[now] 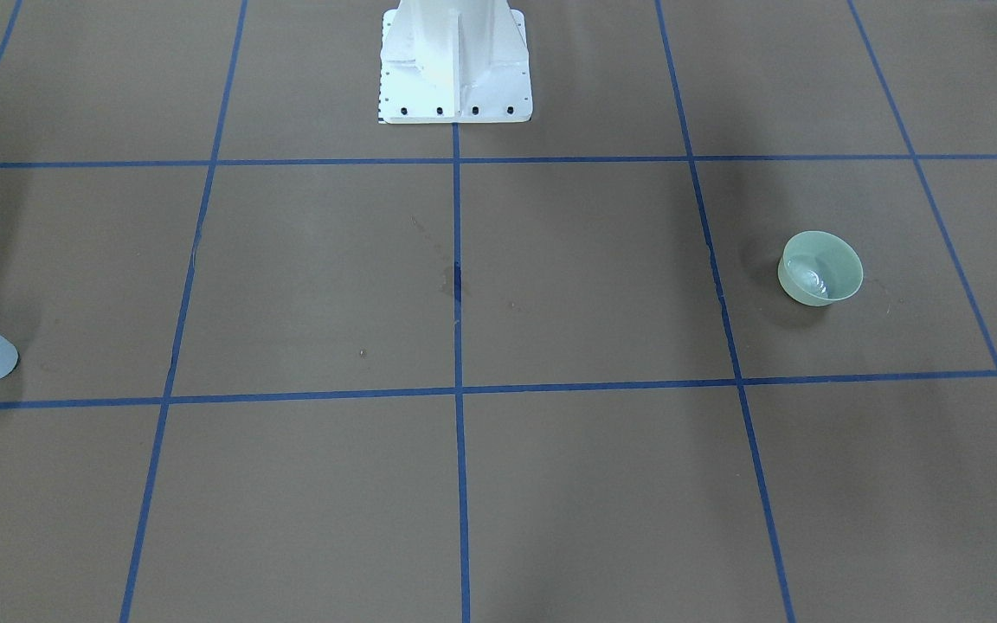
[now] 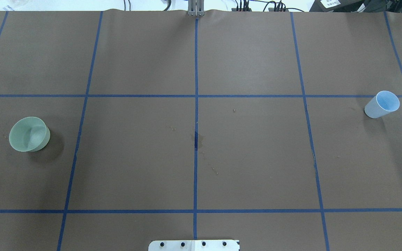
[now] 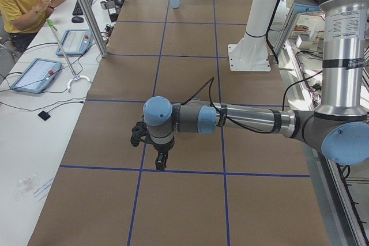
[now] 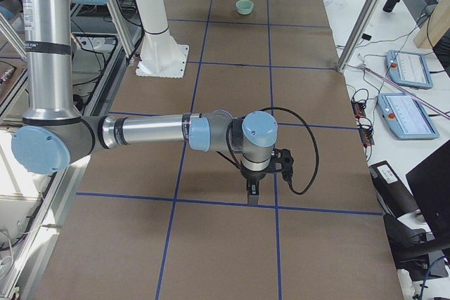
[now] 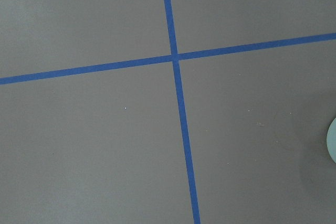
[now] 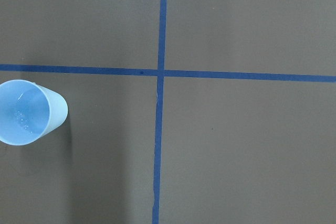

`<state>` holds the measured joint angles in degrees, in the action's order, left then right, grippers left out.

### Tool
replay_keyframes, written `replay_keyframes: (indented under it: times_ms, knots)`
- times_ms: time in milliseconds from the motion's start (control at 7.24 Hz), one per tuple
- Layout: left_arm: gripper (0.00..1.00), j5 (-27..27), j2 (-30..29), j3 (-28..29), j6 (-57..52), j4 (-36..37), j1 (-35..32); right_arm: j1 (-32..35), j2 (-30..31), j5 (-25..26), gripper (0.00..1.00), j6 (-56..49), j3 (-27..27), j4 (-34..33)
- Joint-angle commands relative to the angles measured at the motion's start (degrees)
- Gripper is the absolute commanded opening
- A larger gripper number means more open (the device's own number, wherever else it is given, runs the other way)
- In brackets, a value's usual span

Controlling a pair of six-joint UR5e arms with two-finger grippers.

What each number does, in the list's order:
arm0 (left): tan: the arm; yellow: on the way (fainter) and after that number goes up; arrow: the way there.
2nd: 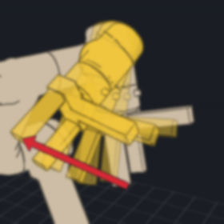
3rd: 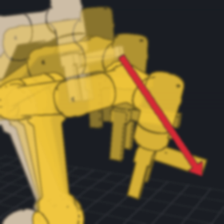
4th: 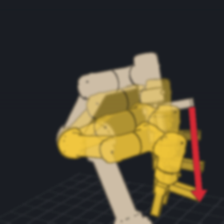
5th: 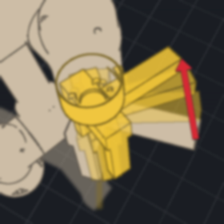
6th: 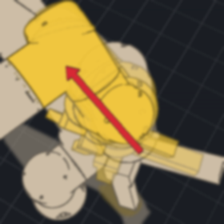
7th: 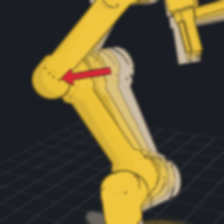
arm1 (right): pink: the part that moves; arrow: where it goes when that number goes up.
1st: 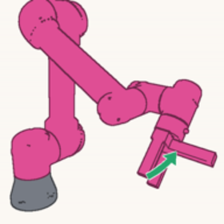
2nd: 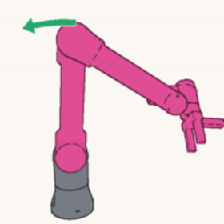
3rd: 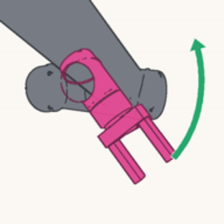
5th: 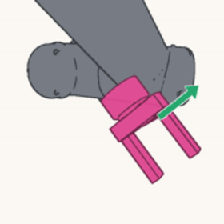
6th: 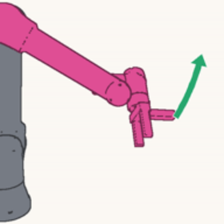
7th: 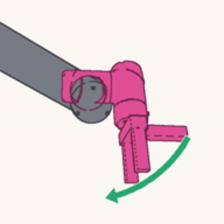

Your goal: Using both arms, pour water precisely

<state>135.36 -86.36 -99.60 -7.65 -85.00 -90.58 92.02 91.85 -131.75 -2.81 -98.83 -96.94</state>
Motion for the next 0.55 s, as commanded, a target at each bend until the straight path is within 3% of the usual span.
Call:
replay_keyframes:
  times_ms: [0,414]
  knots:
    - [1.0,0.08,-0.21,-0.16,0.09,0.01,-0.03,0.0,0.0,-0.09,1.0,0.0,-0.13,0.0]
    - [1.0,-0.09,-2.05,-1.82,0.17,0.01,-0.12,-0.09,-0.09,-0.52,1.0,-0.26,-2.32,0.0]
